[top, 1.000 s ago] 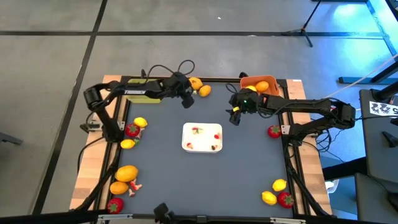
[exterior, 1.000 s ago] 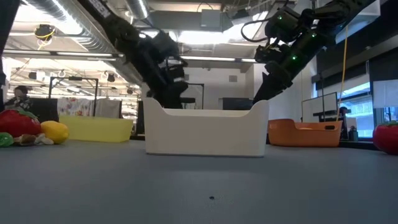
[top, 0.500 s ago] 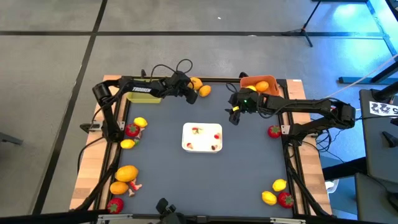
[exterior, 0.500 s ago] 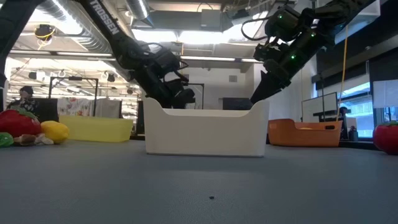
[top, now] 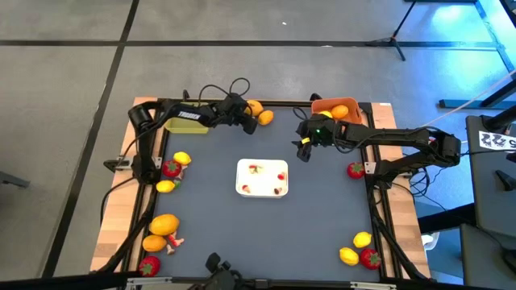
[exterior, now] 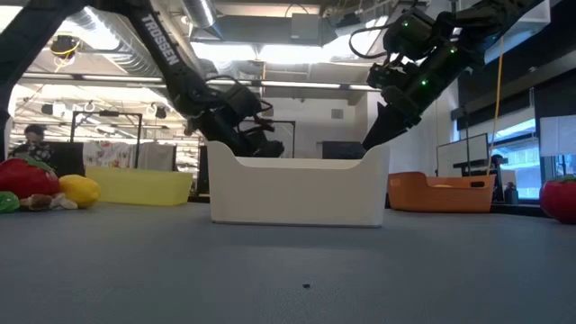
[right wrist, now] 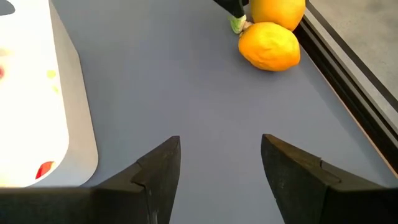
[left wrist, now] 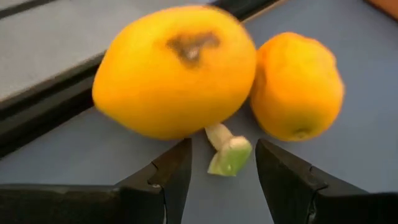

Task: Sort produce into baskets
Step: Put the green mushroom into the white bin

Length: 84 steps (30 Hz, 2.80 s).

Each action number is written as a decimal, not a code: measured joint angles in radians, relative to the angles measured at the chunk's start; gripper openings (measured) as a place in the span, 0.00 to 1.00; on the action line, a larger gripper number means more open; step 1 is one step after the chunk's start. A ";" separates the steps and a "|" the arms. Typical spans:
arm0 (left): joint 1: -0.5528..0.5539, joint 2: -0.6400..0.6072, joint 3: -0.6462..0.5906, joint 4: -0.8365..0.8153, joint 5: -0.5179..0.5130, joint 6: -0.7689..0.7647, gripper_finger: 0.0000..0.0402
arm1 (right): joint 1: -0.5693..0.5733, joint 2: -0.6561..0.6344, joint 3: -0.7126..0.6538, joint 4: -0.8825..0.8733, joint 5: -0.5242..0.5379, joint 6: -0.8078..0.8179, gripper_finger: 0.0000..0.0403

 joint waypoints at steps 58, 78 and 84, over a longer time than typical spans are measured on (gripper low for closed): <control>-0.232 -0.347 0.045 -0.371 0.122 0.484 0.04 | 0.000 0.000 0.000 -0.054 0.000 0.001 0.55; -0.473 -0.403 0.034 -0.483 0.361 0.390 0.04 | 0.000 0.000 0.000 -0.052 -0.030 0.013 0.55; -0.518 -0.403 0.005 -0.483 0.357 0.329 0.04 | 0.001 0.000 0.000 -0.053 -0.098 0.069 0.55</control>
